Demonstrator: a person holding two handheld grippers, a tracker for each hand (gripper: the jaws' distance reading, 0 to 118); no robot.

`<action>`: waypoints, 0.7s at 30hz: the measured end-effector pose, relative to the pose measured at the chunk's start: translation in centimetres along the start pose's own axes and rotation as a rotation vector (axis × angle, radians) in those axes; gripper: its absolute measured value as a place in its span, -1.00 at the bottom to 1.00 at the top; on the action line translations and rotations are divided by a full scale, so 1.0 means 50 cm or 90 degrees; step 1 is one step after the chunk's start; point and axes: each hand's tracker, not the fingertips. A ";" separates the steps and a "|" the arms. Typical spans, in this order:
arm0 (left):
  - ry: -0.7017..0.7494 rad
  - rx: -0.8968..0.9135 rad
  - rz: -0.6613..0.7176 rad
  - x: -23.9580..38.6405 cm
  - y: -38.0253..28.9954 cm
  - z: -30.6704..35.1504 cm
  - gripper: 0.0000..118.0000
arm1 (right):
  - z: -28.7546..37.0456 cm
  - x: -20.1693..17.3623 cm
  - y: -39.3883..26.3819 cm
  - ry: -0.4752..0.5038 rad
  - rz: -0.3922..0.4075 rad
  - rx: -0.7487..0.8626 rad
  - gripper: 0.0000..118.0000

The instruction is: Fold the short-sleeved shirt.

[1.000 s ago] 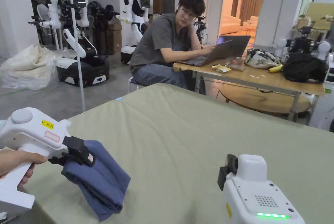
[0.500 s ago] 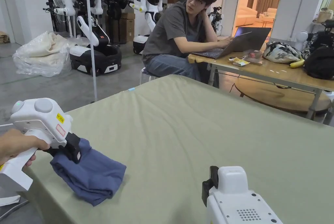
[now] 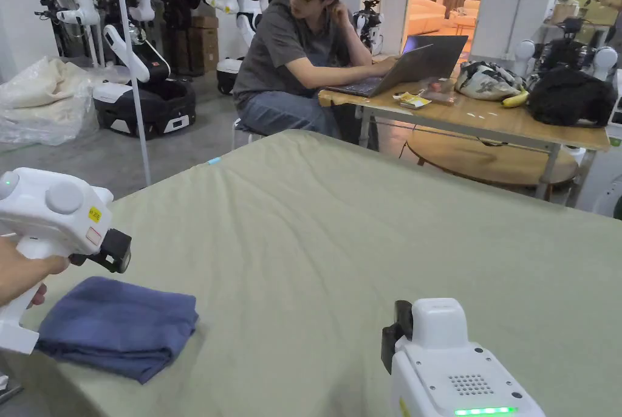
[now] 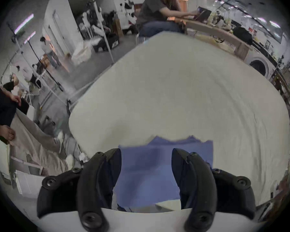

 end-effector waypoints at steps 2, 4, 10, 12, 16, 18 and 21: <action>-0.063 0.014 -0.013 0.047 -0.010 0.008 0.05 | 0.010 0.017 0.000 -0.012 -0.005 0.001 -1.00; -0.141 0.043 -0.040 0.118 -0.025 0.014 0.05 | 0.023 0.042 -0.003 -0.025 -0.014 0.001 -1.00; -0.298 0.079 -0.115 0.395 -0.123 0.029 0.05 | 0.073 0.131 -0.015 -0.087 -0.035 -0.008 -1.00; -0.320 0.103 -0.128 0.484 -0.152 0.038 0.05 | 0.093 0.168 -0.021 -0.114 -0.043 -0.015 -1.00; -0.363 0.162 -0.123 0.620 -0.185 0.049 0.05 | 0.138 0.238 -0.032 -0.164 -0.064 -0.028 -1.00; -0.369 0.259 -0.117 0.684 -0.217 0.093 0.04 | 0.167 0.275 -0.038 -0.195 -0.066 -0.024 -1.00; -0.280 0.414 -0.093 0.756 -0.256 0.147 0.05 | 0.208 0.323 -0.043 -0.236 -0.067 -0.016 -1.00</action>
